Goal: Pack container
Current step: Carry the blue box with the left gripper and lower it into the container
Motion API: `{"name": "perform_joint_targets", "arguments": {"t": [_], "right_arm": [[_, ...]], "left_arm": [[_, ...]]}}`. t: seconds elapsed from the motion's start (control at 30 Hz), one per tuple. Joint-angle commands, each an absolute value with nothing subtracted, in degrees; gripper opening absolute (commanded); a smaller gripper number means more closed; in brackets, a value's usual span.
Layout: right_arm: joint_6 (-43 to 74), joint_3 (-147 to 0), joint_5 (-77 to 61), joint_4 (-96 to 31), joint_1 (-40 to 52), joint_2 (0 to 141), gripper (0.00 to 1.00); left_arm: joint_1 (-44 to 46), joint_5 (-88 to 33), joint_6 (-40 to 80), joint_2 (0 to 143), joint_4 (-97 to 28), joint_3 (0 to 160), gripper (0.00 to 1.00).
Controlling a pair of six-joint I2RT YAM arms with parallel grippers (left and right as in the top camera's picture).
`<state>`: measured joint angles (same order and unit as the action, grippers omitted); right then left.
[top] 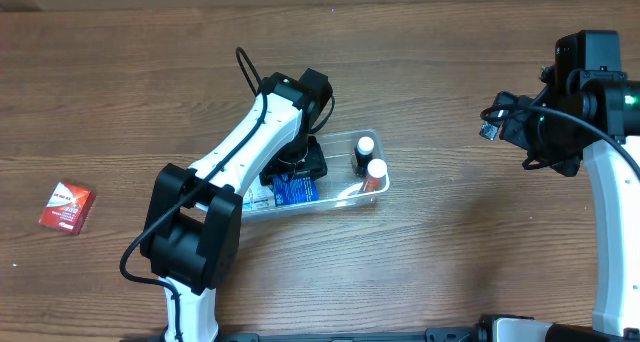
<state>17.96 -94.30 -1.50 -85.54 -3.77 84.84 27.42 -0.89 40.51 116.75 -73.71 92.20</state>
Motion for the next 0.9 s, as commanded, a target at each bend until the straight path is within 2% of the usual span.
{"name": "perform_joint_targets", "arguments": {"t": [0.0,0.13,0.23,0.3,0.33,0.37,0.43,0.5,0.73,0.83,0.87], "right_arm": [[17.7,-94.4,-1.2,-85.4,-4.0,84.9,1.0],[17.7,-94.4,-1.2,-85.4,-4.0,84.9,1.0],[17.7,-94.4,-1.2,-85.4,-4.0,84.9,1.0],[17.7,-94.4,-1.2,-85.4,-4.0,84.9,1.0],[17.7,-94.4,-1.2,-85.4,-4.0,84.9,1.0],[17.7,-94.4,-1.2,-85.4,-4.0,84.9,1.0],[17.7,-94.4,-1.2,-85.4,-4.0,84.9,1.0],[17.7,-94.4,-1.2,-85.4,-4.0,84.9,1.0],[17.7,-94.4,-1.2,-85.4,-4.0,84.9,1.0],[17.7,-94.4,-1.2,-85.4,-4.0,84.9,1.0],[17.7,-94.4,-1.2,-85.4,-4.0,84.9,1.0]], "left_arm": [[28.0,-1.1,39.1,116.9,-73.6,92.2,0.04],[27.9,-1.1,38.7,116.9,-73.6,92.2,0.05],[27.9,-1.1,38.0,116.9,-73.5,92.2,0.1],[27.9,-1.1,37.5,116.9,-73.5,92.2,0.18],[27.9,-1.1,37.2,116.9,-73.5,92.2,0.41],[27.9,-1.1,37.2,116.9,-73.5,92.2,0.46],[27.9,-1.1,37.2,116.9,-73.5,92.2,0.5],[27.9,-1.1,37.2,116.9,-73.5,92.2,0.6],[27.9,-1.1,37.2,116.9,-73.6,92.2,0.63],[27.9,-1.1,37.2,116.9,-73.7,92.2,0.71],[27.9,-1.1,37.2,116.9,-73.8,92.2,0.77]]}}
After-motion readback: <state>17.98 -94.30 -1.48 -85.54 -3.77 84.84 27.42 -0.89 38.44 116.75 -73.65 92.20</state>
